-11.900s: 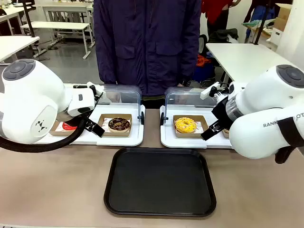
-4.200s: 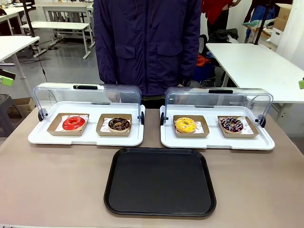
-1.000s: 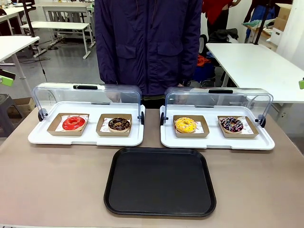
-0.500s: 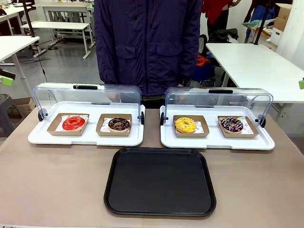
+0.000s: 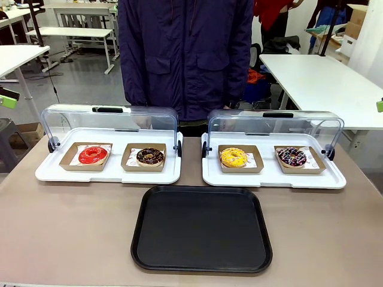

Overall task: Move the first donut from the left to the tray.
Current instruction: Pick up the Paper togo box containing the Donut indicated by the person and place it on the Handle tray.

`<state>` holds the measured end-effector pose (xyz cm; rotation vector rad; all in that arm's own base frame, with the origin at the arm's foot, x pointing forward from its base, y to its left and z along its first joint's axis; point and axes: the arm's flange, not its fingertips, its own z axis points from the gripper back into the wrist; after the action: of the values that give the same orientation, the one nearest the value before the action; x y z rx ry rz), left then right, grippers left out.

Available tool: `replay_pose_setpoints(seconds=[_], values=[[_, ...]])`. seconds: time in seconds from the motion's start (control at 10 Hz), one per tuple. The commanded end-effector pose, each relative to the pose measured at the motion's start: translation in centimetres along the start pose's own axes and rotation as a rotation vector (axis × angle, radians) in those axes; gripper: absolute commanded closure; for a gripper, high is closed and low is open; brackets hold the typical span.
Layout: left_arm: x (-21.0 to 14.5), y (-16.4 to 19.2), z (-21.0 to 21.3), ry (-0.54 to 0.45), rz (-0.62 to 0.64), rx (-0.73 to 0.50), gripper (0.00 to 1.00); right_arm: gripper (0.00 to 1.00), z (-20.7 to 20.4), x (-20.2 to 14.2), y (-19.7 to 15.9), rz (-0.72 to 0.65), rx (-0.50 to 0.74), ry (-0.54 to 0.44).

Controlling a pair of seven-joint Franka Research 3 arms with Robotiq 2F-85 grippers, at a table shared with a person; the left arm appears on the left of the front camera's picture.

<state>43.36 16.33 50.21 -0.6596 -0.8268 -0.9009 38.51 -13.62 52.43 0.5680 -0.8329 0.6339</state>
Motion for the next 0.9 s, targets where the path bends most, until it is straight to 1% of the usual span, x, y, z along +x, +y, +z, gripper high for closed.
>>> replay_pose_setpoints(seconds=[0.0, 0.8], values=[[0.07, -0.01, 0.03, -0.01, -0.004, -0.006, 0.0, 0.0, -0.13, 0.17, -0.21, 0.022, 0.009, -0.027], [0.07, -0.01, 0.03, -0.01, -0.004, -0.006, 0.0, 0.0, -0.13, 0.17, -0.21, 0.022, 0.009, -0.027]])
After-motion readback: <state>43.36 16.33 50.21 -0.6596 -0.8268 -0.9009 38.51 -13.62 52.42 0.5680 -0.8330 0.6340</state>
